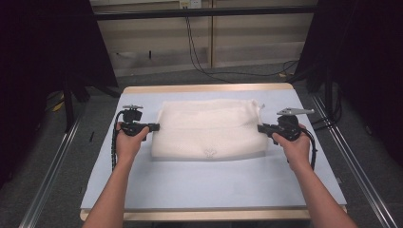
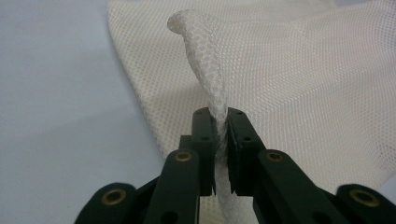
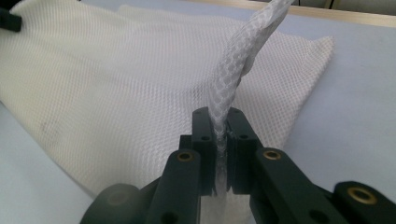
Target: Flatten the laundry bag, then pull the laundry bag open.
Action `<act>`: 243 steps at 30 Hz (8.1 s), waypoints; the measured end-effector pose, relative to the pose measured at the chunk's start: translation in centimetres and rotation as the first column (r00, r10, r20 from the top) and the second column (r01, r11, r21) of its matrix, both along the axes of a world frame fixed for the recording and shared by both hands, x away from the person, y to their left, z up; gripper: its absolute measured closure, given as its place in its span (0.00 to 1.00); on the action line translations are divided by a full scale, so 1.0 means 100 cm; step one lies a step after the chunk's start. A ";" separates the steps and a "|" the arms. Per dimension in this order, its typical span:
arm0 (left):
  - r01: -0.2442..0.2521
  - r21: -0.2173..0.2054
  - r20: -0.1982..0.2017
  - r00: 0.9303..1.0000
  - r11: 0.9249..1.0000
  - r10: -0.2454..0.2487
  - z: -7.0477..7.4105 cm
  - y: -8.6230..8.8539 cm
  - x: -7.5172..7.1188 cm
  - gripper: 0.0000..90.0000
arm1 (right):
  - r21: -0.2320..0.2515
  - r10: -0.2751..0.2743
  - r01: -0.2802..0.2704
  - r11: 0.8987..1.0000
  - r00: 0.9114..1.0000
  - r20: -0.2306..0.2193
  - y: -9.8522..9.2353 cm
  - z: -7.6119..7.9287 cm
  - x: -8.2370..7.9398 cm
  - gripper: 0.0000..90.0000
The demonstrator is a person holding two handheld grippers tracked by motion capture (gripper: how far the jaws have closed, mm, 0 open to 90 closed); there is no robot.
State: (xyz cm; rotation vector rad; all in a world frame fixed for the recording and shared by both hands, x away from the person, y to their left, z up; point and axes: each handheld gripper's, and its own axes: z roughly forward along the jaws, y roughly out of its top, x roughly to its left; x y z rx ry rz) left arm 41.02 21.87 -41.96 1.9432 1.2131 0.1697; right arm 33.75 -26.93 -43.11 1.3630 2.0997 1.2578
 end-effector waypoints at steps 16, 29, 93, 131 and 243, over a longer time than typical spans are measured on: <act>0.051 -0.027 0.019 0.999 0.998 -0.051 -0.011 0.007 -0.052 0.92 | -0.095 0.081 -0.075 0.993 0.995 0.054 -0.007 -0.018 -0.064 0.93; 0.082 -0.016 -0.011 0.997 0.997 -0.082 -0.022 0.013 -0.083 0.92 | -0.077 0.119 -0.122 0.990 0.992 -0.038 -0.009 -0.036 -0.093 0.93; 0.095 0.118 -0.161 0.984 0.988 -0.076 -0.042 0.003 -0.102 0.90 | -0.185 0.195 -0.216 0.959 0.973 -0.124 0.009 -0.043 -0.083 0.93; 0.001 0.060 -0.073 0.997 0.998 0.003 -0.016 -0.021 -0.012 0.53 | 0.017 -0.019 0.022 1.000 0.990 -0.139 -0.019 -0.027 -0.007 0.52; 0.056 0.093 -0.208 0.977 0.994 -0.036 -0.045 -0.002 -0.077 0.97 | -0.102 0.132 -0.148 0.984 0.979 -0.154 -0.017 -0.049 -0.086 0.98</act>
